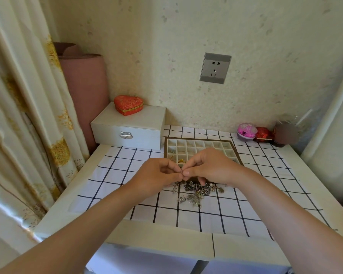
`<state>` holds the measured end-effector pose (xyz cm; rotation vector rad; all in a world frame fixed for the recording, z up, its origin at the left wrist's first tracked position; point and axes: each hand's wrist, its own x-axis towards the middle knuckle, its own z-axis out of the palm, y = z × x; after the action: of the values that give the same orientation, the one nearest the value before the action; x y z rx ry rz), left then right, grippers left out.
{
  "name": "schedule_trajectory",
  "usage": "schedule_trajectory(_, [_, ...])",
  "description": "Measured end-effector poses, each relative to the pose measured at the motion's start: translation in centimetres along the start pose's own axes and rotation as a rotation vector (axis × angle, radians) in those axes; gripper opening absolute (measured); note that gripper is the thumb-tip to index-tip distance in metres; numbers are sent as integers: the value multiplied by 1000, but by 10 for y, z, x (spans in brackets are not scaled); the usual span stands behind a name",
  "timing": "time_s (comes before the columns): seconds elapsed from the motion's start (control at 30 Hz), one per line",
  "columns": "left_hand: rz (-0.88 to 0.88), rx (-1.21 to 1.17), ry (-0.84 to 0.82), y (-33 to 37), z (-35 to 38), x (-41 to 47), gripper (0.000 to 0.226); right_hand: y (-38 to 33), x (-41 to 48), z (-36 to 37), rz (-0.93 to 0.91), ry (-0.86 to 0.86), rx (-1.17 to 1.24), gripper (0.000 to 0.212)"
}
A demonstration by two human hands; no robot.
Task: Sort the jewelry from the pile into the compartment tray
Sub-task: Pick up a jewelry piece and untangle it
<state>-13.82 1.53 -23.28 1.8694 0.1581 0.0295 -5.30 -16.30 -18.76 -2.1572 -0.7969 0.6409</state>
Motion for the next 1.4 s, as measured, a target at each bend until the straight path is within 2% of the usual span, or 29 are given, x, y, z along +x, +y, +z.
schedule_trajectory(0.07, [43, 118, 2, 0, -1, -2, 12, 1, 0, -1, 8, 5, -23, 7])
schedule_trajectory(0.2, [161, 509, -51, -2, -2, -9, 11, 7, 4, 0, 33, 34, -162, 5])
schedule_trajectory(0.37, [245, 808, -163, -7, 4, -11, 17, 9, 3, 3, 30, -42, -400, 5])
schedule_trajectory(0.63, [279, 838, -186, -8, 1, -6, 9, 9, 6, 12, 6, -70, -571, 8])
schedule_trajectory(0.83, [312, 856, -219, -10, 2, -9, 13, 4, 4, 8, -8, -58, -586, 8])
schedule_trajectory(1.17, [256, 738, -240, -8, 8, -10, 7, -2, -2, 4, -35, -100, -469, 16])
schedule_trajectory(1.27, [167, 449, -189, -1, 3, -9, 9, -1, -1, 5, -68, -66, -356, 15])
schedule_trajectory(1.4, [-23, -10, 12, 15, -13, -3, 13, 0, 5, 5, -107, 95, -138, 24])
